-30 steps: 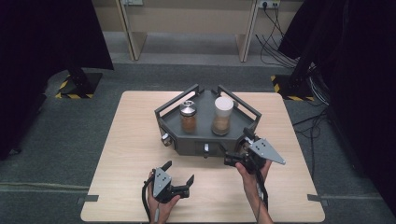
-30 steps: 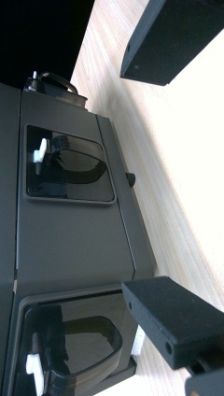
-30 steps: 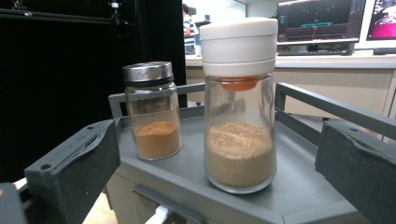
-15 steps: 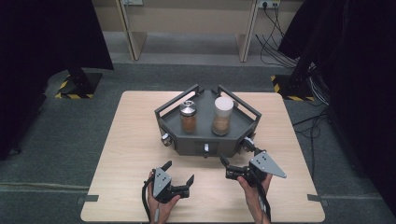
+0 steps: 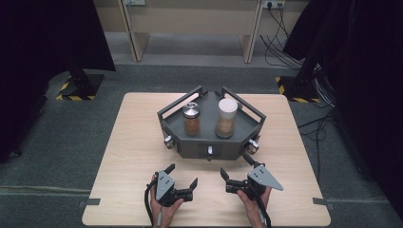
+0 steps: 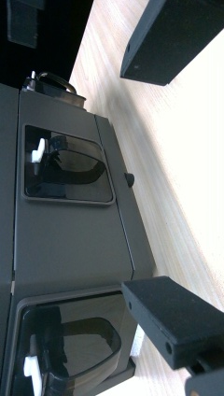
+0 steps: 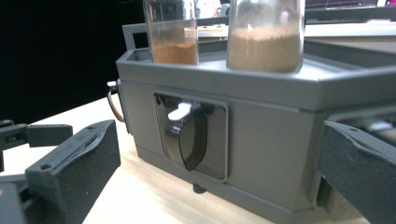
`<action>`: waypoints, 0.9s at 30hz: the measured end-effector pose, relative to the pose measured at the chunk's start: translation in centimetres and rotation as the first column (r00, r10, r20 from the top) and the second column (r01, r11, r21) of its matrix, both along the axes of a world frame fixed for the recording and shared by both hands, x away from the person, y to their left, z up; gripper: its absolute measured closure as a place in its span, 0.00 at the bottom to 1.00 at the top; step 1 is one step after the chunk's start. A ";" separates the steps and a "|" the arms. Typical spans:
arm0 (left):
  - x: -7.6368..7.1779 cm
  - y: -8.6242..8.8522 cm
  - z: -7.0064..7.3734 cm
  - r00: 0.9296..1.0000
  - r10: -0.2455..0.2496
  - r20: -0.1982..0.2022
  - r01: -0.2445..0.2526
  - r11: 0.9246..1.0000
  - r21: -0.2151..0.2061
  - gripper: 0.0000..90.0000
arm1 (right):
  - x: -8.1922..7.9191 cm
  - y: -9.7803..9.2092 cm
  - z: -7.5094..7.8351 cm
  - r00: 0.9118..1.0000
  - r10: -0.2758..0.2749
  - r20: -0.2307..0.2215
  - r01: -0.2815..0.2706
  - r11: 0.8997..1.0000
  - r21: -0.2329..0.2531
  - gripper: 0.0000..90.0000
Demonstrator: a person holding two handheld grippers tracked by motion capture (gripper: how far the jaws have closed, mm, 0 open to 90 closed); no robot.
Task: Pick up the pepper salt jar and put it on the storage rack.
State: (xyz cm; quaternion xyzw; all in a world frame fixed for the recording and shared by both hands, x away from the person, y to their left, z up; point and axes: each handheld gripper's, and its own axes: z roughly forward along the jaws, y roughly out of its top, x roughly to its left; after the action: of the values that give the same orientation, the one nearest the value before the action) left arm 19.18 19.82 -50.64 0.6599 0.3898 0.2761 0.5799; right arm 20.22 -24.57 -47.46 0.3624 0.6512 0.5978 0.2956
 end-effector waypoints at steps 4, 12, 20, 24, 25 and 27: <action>0.0 0.0 0.0 1.000 0.000 -0.001 0.000 1.000 0.001 0.01 | -0.2 0.1 -0.7 1.000 -0.006 -0.013 0.006 1.000 0.006 0.00; 0.0 0.0 0.0 1.000 0.001 -0.002 -0.001 1.000 0.001 0.01 | -0.3 0.0 -1.3 1.000 -0.010 -0.015 0.009 1.000 -0.005 0.00; 0.0 0.0 0.0 1.000 0.001 -0.003 -0.001 1.000 0.001 0.01 | -0.3 0.5 -2.0 1.000 -0.005 -0.016 0.004 0.999 -0.032 0.01; 0.0 0.0 0.0 1.000 0.002 -0.003 -0.002 1.000 0.000 0.01 | -0.2 0.4 -2.5 0.999 0.001 -0.033 -0.002 1.000 -0.022 0.01; 0.0 0.0 0.0 1.000 0.002 -0.004 -0.002 1.000 0.000 0.01 | -0.2 0.4 -2.6 0.999 0.002 -0.037 -0.003 1.000 -0.025 0.01; 0.0 0.0 0.0 1.000 0.002 -0.004 -0.002 1.000 0.000 0.01 | -0.1 0.5 -2.7 0.999 0.002 -0.041 -0.003 0.999 -0.032 0.01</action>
State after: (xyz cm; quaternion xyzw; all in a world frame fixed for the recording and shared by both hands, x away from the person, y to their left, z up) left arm 19.18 19.81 -50.60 0.6600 0.3916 0.2755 0.5789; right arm 20.08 -24.06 -50.17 0.3689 0.6671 0.5800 0.2873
